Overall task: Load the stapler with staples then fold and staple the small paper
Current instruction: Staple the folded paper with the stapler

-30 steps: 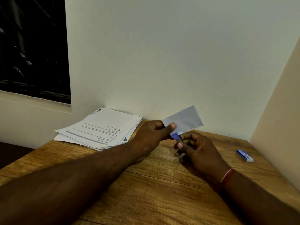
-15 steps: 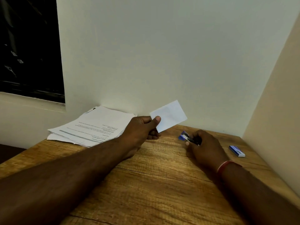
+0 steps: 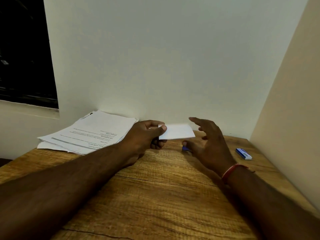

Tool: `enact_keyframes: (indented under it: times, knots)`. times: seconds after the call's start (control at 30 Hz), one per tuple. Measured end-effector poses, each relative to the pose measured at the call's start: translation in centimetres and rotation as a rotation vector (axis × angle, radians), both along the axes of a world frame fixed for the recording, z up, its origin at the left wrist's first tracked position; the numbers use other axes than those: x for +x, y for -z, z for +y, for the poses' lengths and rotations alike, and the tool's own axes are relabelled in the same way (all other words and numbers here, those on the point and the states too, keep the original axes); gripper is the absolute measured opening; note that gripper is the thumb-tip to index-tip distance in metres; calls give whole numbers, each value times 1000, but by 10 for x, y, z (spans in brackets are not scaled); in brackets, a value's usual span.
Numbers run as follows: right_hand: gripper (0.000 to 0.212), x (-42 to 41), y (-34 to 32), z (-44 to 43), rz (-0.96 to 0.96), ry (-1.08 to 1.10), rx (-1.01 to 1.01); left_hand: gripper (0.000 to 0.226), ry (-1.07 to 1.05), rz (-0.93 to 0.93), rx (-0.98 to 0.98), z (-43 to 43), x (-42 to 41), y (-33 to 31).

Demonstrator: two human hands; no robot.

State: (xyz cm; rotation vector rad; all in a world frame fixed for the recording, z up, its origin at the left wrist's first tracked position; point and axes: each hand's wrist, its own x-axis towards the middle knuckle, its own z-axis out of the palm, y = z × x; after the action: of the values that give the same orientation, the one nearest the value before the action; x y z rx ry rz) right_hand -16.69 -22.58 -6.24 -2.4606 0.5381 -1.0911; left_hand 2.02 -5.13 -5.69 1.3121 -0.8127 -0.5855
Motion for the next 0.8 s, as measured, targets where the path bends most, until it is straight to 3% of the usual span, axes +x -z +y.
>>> enact_keyframes:
  times: [0.1,0.17,0.2,0.27,0.4,0.8]
  knots:
    - [38,2,0,11,-91,-98,-3,35,36,60,-13,0,-1,-3]
    - [12,2,-3,17,-142,-93,145,34,51,74,-14,0,-1,-3]
    - [7,1,-5,20,-164,-91,229,45,50,72,-7,0,-1,-3]
    - [8,-1,-11,22,-233,-130,417,60,38,35,12,-1,-1,-4]
    - [19,-2,-10,23,-304,-273,784,41,49,-82,-10,-1,-6,-1]
    - [17,-4,-8,27,-151,-266,604,18,49,-50,-97,7,-11,-3]
